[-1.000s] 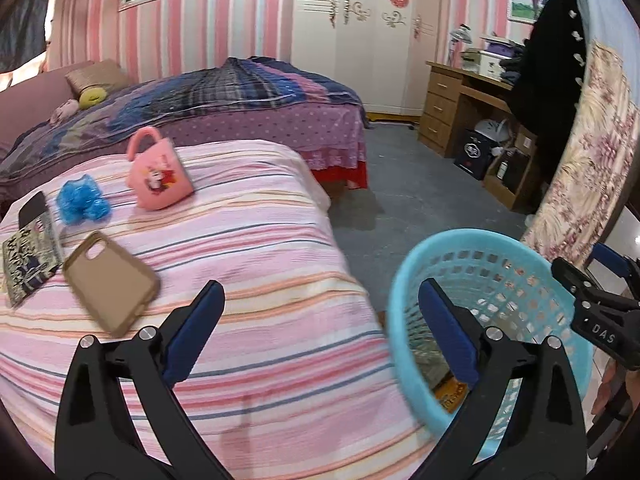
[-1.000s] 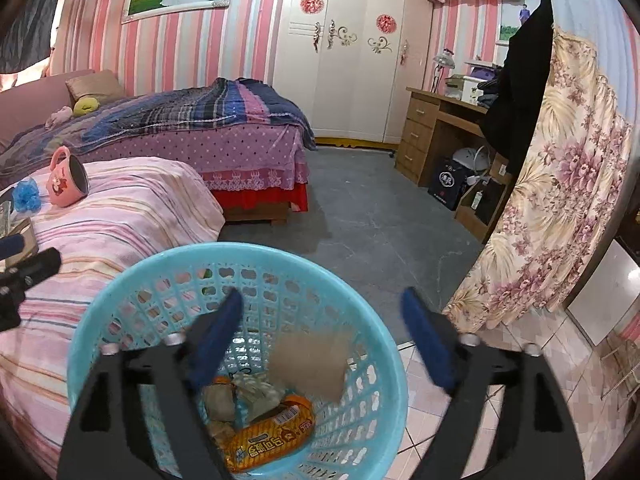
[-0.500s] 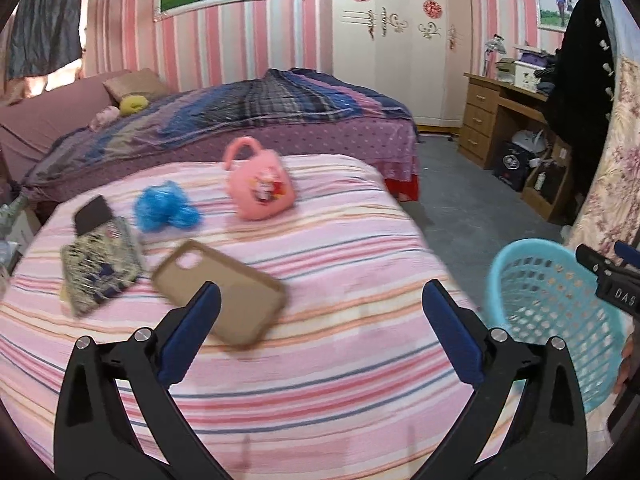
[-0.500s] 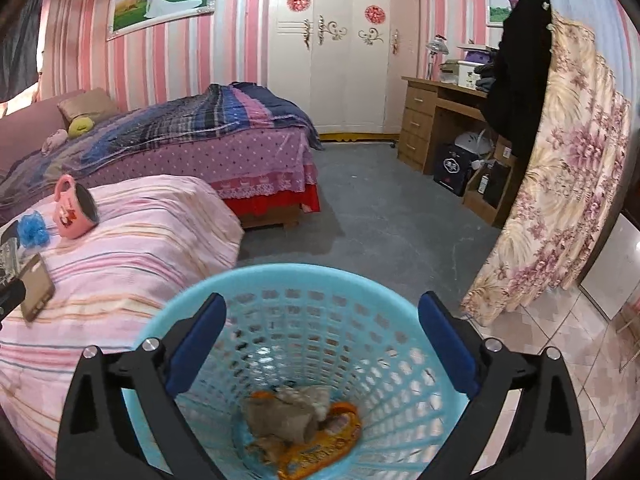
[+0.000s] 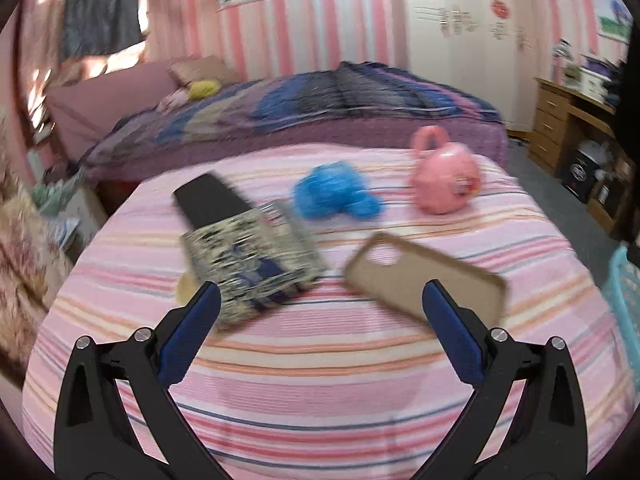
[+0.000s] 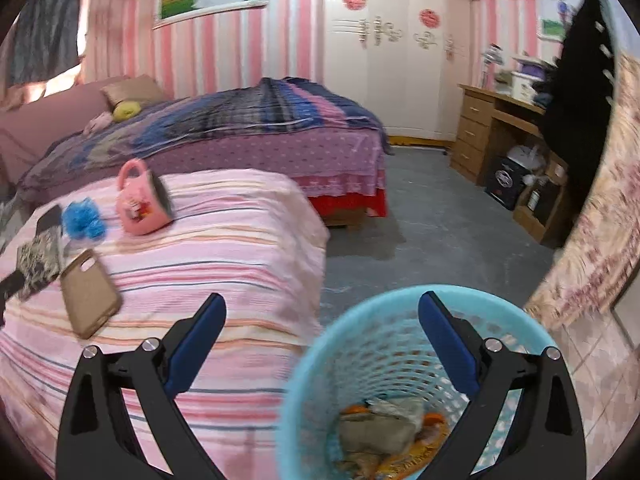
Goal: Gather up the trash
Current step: 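Move the left gripper to the black-and-white snack bag and grasp it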
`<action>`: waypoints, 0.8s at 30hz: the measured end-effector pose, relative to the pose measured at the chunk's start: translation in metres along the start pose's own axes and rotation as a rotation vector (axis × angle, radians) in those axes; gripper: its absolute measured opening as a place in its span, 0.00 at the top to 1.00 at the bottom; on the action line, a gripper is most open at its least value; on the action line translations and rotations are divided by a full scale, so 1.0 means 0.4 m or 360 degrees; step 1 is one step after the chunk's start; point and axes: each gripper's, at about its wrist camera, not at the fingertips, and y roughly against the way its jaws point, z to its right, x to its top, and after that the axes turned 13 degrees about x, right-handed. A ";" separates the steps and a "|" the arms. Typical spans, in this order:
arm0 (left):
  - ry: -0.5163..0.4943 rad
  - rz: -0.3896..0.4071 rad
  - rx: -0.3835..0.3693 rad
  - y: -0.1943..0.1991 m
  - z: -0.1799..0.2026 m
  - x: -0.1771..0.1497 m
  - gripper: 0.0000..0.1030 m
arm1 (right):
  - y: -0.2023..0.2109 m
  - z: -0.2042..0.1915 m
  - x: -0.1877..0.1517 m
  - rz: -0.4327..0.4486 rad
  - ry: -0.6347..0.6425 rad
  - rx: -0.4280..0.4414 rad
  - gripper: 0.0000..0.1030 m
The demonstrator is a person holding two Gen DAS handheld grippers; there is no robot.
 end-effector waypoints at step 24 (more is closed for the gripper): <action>0.0132 -0.0303 0.0007 -0.267 -0.166 0.011 0.36 | -0.162 -0.247 -0.007 -0.0165 0.0171 0.0113 0.08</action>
